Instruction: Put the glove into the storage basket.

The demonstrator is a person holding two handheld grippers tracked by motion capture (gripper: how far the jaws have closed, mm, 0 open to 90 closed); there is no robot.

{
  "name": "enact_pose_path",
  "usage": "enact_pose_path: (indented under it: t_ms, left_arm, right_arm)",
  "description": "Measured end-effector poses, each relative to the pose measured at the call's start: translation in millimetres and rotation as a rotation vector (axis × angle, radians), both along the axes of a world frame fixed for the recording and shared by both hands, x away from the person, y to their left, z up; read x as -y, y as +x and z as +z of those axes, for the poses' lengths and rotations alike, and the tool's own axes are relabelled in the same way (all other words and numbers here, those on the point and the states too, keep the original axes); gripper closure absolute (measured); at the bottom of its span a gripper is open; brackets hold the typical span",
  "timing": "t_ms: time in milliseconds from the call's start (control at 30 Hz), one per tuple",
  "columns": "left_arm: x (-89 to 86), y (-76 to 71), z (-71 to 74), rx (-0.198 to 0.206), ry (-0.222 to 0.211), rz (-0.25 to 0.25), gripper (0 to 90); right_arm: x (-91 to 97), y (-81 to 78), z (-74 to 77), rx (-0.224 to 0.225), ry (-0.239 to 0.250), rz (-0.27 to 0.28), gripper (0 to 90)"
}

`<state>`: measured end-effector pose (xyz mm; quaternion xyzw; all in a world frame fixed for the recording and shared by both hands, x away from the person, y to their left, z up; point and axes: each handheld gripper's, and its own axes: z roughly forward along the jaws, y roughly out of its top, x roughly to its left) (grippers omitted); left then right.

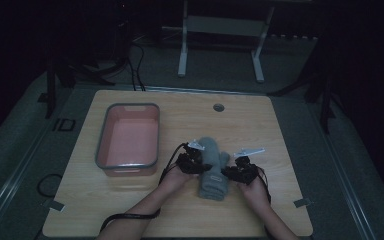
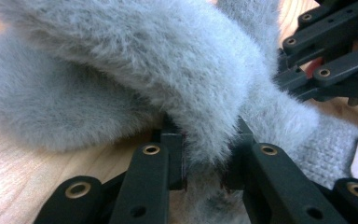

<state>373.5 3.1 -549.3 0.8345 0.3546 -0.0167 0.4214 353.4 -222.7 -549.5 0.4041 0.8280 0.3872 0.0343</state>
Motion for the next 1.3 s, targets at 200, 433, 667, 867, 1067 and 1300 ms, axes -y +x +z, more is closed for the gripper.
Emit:
enact_pose_path:
  t_ms: [200,433,667,867,1067,1300]
  left_arm:
    - [0.3,-5.6,13.9,0.03,0.008,-0.011,79.1]
    - [-3.2,-8.3,43.6,0.063,0.004,-0.01,79.6]
    - [-10.8,-7.9,81.3,0.113,0.001,0.004,79.6]
    - [-22.3,-5.8,108.5,0.146,0.005,0.026,79.6]
    - [-41.3,-2.9,129.6,0.167,0.033,0.043,79.6]
    - [-71.1,0.5,158.1,0.199,0.048,0.073,79.5]
  right_arm:
    - [1.2,-5.7,8.9,0.006,0.024,0.002,81.9]
    - [5.0,-9.3,32.3,0.029,0.102,0.007,82.5]
    - [4.1,-5.6,65.5,0.062,0.166,0.026,82.8]
    - [-3.2,2.1,91.0,0.084,0.214,0.042,82.8]
    - [-20.7,10.8,107.9,0.089,0.241,0.071,82.8]
    - [-47.6,24.8,132.3,0.11,0.263,0.116,82.8]
